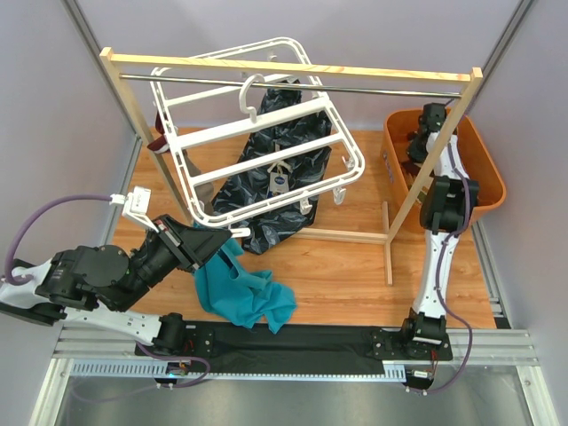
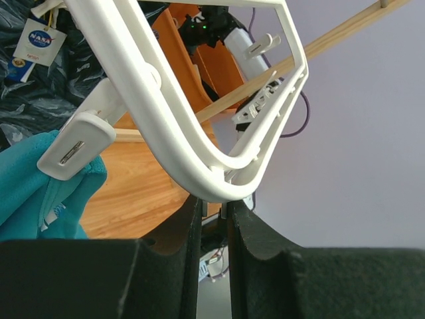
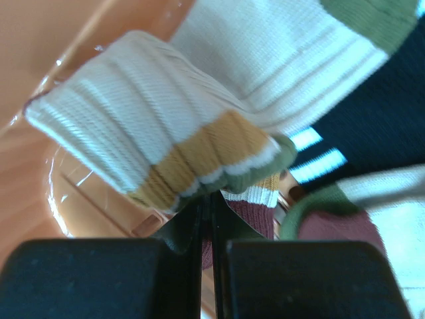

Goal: Clip the socks to the hanger
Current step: Pick up the sock.

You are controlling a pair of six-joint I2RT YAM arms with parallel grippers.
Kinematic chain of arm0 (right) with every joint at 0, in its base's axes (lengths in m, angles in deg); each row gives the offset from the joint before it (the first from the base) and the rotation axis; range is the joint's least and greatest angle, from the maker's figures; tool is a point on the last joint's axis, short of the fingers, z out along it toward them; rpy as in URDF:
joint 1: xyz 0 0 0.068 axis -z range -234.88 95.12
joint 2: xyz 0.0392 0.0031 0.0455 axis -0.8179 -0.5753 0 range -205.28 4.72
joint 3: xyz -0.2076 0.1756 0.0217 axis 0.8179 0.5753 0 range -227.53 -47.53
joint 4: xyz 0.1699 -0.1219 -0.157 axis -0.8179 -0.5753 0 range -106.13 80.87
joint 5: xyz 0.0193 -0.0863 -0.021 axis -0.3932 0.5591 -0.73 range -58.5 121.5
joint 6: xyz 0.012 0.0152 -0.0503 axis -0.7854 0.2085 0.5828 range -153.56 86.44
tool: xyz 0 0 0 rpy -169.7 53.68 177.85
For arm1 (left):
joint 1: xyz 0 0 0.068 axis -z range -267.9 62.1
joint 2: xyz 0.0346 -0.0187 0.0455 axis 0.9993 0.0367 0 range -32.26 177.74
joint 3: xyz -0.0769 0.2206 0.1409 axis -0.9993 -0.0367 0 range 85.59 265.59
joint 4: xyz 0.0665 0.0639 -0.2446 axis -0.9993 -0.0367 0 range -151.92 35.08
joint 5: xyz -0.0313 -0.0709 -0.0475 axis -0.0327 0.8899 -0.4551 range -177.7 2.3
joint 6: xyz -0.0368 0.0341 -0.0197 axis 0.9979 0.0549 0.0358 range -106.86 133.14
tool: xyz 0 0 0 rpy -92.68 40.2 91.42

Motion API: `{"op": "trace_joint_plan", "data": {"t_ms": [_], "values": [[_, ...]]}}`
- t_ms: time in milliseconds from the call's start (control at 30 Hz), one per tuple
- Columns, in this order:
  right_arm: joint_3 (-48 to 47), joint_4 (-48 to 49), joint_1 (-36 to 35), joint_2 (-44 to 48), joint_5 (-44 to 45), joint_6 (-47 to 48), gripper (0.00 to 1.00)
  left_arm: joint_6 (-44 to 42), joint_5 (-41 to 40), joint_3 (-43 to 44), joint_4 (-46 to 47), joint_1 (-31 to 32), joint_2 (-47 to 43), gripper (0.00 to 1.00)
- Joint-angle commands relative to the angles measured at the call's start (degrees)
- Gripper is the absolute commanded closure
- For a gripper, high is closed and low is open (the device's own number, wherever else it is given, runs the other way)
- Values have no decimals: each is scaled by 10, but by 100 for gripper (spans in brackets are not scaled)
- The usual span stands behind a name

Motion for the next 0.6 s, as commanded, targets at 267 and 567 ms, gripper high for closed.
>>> {"op": "trace_joint_plan", "data": {"t_ms": [267,567], "values": [[92,69,77,228,-174,-102,100,6,14,-17,-16,1,-6,100],[207,123,118,363,-291,-183,100,0,17,-19,-7,1,-7,100]]}}
